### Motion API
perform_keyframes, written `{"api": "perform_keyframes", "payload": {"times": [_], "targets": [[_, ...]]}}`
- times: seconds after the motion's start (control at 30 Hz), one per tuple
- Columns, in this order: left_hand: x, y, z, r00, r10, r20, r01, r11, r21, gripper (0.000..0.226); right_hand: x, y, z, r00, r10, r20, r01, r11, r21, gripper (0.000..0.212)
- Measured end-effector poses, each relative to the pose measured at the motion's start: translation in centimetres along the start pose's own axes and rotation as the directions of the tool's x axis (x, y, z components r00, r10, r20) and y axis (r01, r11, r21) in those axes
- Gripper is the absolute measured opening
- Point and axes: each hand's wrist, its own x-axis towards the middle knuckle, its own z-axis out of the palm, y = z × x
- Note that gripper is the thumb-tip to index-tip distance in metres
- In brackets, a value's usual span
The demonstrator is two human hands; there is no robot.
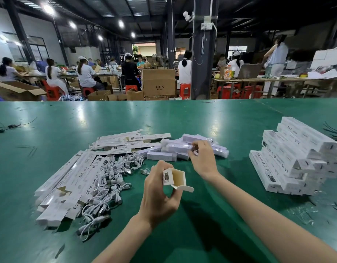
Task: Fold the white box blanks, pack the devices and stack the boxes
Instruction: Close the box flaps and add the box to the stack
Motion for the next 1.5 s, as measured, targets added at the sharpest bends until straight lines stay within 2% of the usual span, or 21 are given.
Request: {"api": "perform_keyframes", "payload": {"times": [0.07, 0.13, 0.2, 0.27, 0.33, 0.4, 0.5, 0.6, 0.73, 0.87, 1.0, 1.2, 1.33, 1.43, 1.5], "targets": [[0.1, -0.1, -0.1, 1.000, -0.009, 0.005, 0.009, 1.000, 0.011, 0.014, -0.2, -1.5, -1.7, 0.999, 0.016, -0.048, -0.008, 0.988, 0.155, 0.017], [0.0, -0.1, 0.0, 1.000, 0.001, 0.020, -0.001, 0.999, 0.042, 0.022, -0.4, -3.1, -4.4, 0.996, 0.018, -0.082, 0.008, 0.954, 0.299, 0.013], [0.0, -0.1, 0.1, 0.999, -0.004, 0.035, 0.002, 0.998, 0.070, 0.034, -0.7, -4.7, -7.6, 1.000, 0.008, -0.021, 0.003, 0.883, 0.469, 0.008], [-0.1, -0.1, 0.3, 0.999, -0.004, 0.039, 0.001, 0.995, 0.095, 0.035, -1.4, -6.1, -10.9, 0.995, -0.013, 0.098, -0.061, 0.703, 0.709, 0.010], [-0.2, -0.2, 0.5, 0.999, -0.029, 0.030, 0.026, 0.993, 0.113, 0.035, -2.3, -7.3, -13.7, 0.977, -0.096, 0.188, -0.116, 0.501, 0.857, 0.018], [-0.1, -0.3, 0.6, 0.999, -0.042, 0.018, 0.040, 0.991, 0.125, 0.039, -3.3, -8.0, -15.4, 0.951, -0.201, 0.235, -0.126, 0.444, 0.887, 0.024], [-0.1, -0.2, 0.7, 1.000, -0.027, -0.009, 0.028, 0.991, 0.129, 0.039, -4.8, -8.4, -16.1, 0.921, -0.278, 0.274, -0.111, 0.488, 0.866, 0.024], [0.0, -0.1, 0.7, 1.000, -0.014, -0.025, 0.018, 0.987, 0.160, 0.043, -5.4, -8.3, -15.9, 0.931, -0.246, 0.271, -0.103, 0.534, 0.839, 0.022], [0.1, 0.1, 0.7, 1.000, -0.007, -0.015, 0.010, 0.984, 0.176, 0.046, -5.4, -7.6, -16.0, 0.943, -0.218, 0.250, -0.108, 0.511, 0.853, 0.024], [0.1, 0.0, 0.6, 1.000, -0.024, -0.006, 0.025, 0.985, 0.168, 0.014, -5.8, -6.5, -15.6, 0.949, -0.180, 0.261, -0.144, 0.488, 0.861, 0.024], [0.1, 0.0, 0.5, 0.997, -0.076, 0.033, 0.067, 0.974, 0.216, 0.010, -6.3, -5.5, -15.5, 0.956, -0.165, 0.242, -0.125, 0.518, 0.846, 0.025], [0.4, 0.1, 0.6, 0.995, -0.096, 0.038, 0.082, 0.958, 0.276, 0.011, -6.7, -5.0, -16.6, 0.953, -0.292, 0.079, 0.132, 0.636, 0.760, 0.021], [0.3, -0.1, 0.5, 0.988, -0.132, 0.084, 0.098, 0.940, 0.326, 0.015, -7.2, -5.1, -17.2, 0.874, -0.485, -0.019, 0.431, 0.758, 0.489, 0.022], [0.4, -0.1, 0.3, 0.986, -0.141, 0.084, 0.102, 0.929, 0.356, 0.015, -7.6, -5.5, -17.3, 0.812, -0.582, -0.040, 0.559, 0.757, 0.339, 0.035], [0.6, 0.0, 0.3, 0.986, -0.138, 0.089, 0.096, 0.923, 0.374, 0.016, -7.9, -5.7, -16.9, 0.773, -0.635, -0.015, 0.614, 0.741, 0.270, 0.033]]}}
